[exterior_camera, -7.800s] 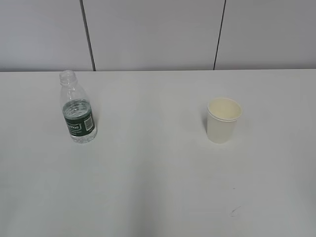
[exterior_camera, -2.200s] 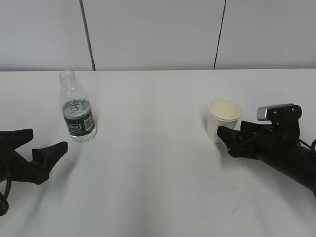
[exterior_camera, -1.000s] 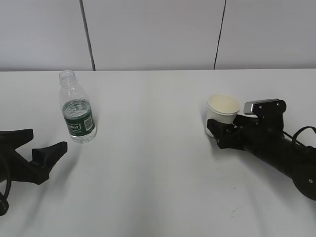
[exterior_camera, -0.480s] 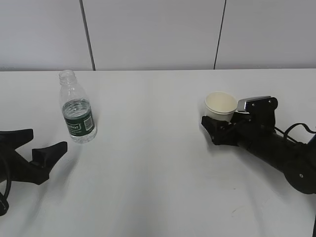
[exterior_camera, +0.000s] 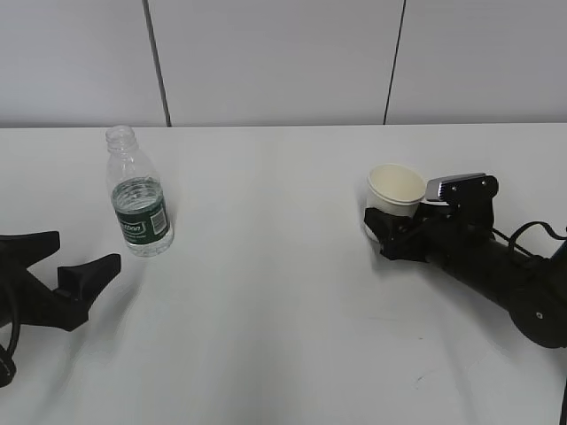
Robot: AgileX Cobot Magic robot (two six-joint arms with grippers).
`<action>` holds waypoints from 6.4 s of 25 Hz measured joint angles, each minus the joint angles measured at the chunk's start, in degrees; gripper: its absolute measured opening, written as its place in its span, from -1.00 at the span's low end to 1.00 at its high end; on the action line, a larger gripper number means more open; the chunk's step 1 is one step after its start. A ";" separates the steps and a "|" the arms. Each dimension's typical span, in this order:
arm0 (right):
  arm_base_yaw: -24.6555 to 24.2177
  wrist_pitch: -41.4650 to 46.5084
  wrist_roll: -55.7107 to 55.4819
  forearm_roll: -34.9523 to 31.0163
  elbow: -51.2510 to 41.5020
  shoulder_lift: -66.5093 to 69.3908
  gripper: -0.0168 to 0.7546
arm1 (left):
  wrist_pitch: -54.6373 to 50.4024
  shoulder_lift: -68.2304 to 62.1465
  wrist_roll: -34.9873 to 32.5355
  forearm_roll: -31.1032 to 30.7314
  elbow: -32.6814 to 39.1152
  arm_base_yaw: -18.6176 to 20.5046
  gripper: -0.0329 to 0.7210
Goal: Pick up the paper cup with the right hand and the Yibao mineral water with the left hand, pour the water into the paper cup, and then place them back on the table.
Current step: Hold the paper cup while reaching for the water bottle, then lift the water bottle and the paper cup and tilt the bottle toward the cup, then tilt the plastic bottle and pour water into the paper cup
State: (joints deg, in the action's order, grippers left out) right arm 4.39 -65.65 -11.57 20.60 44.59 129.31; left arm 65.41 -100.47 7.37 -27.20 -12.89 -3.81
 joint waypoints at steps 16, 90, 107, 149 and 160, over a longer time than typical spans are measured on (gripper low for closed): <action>0.00 -0.13 -0.98 7.31 0.24 0.00 0.48 | 0.01 -1.23 0.00 -0.29 -1.41 0.00 0.66; 7.15 -0.39 -11.84 31.00 6.03 -1.02 0.47 | -7.61 -13.20 -0.07 -4.06 -25.68 -6.88 0.04; 10.24 1.44 -22.52 39.79 11.88 -1.02 0.47 | -35.57 -1.07 -2.29 -11.91 -29.12 -11.79 0.04; 10.32 13.08 -29.51 50.56 20.77 -1.02 0.47 | -82.98 2.53 -2.80 -35.63 -43.42 -25.83 0.02; 10.32 13.08 -31.34 52.93 22.42 -1.02 0.47 | -87.64 2.53 -2.80 -39.83 -44.56 -28.28 0.02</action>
State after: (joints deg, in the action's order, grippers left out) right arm 14.71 -52.57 -42.91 73.53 67.01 128.28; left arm -22.23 -97.95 4.57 -67.03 -57.46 -32.08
